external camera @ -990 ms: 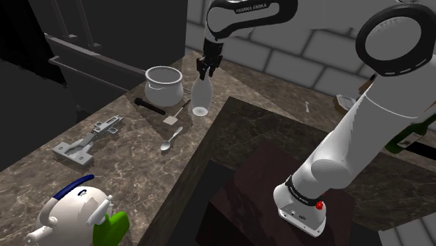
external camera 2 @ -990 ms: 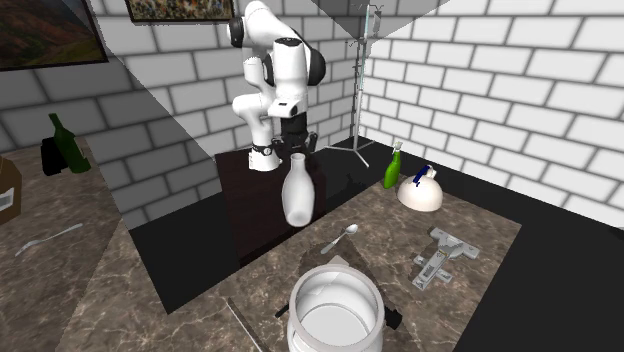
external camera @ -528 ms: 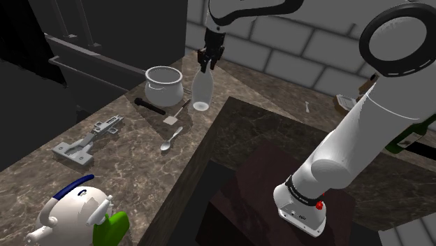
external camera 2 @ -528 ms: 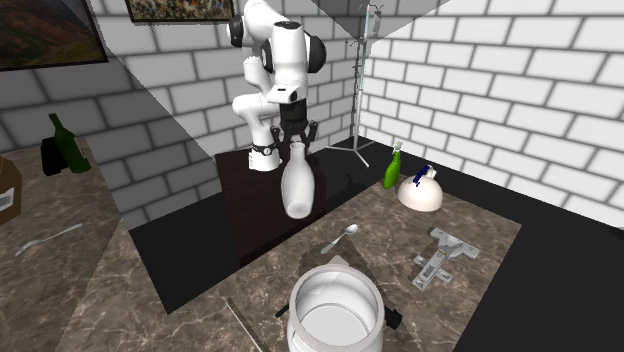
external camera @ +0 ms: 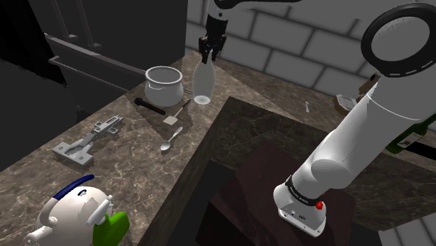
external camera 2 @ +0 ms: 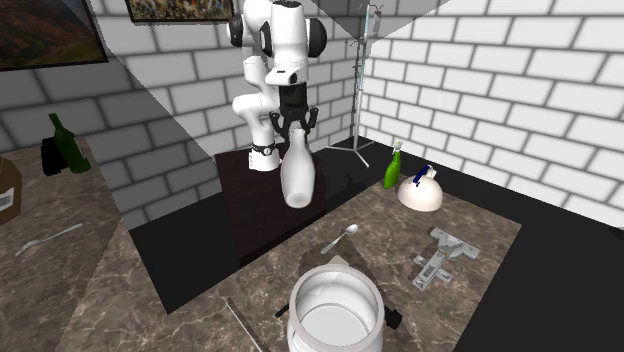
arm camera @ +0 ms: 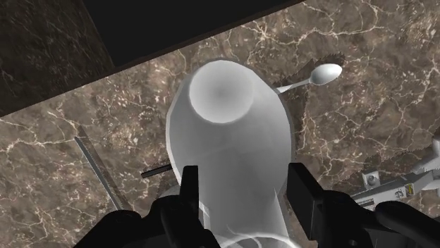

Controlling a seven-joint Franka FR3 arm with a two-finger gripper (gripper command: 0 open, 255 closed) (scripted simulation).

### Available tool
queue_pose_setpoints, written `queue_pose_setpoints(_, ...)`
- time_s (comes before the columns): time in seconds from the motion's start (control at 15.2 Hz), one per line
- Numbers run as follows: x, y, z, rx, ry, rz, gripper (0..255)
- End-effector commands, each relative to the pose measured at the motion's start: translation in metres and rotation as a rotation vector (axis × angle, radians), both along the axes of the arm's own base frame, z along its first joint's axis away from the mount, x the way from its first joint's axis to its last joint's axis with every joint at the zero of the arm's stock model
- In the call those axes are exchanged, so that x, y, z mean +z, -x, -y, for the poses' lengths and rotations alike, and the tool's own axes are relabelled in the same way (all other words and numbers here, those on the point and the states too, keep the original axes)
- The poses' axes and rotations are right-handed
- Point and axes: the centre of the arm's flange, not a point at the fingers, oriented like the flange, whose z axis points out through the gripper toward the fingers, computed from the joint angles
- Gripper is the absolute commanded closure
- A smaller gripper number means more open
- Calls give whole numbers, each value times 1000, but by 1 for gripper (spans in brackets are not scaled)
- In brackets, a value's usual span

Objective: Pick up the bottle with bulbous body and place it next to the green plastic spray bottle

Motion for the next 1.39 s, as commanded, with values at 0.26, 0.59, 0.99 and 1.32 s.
queue_pose_setpoints(0.26,32,0,1,0,0,0,255)
queue_pose_setpoints(0.59,59,0,1,0,0,0,255)
queue_pose_setpoints(0.99,90,0,1,0,0,0,255)
queue_pose_setpoints(1.32,114,0,1,0,0,0,255)
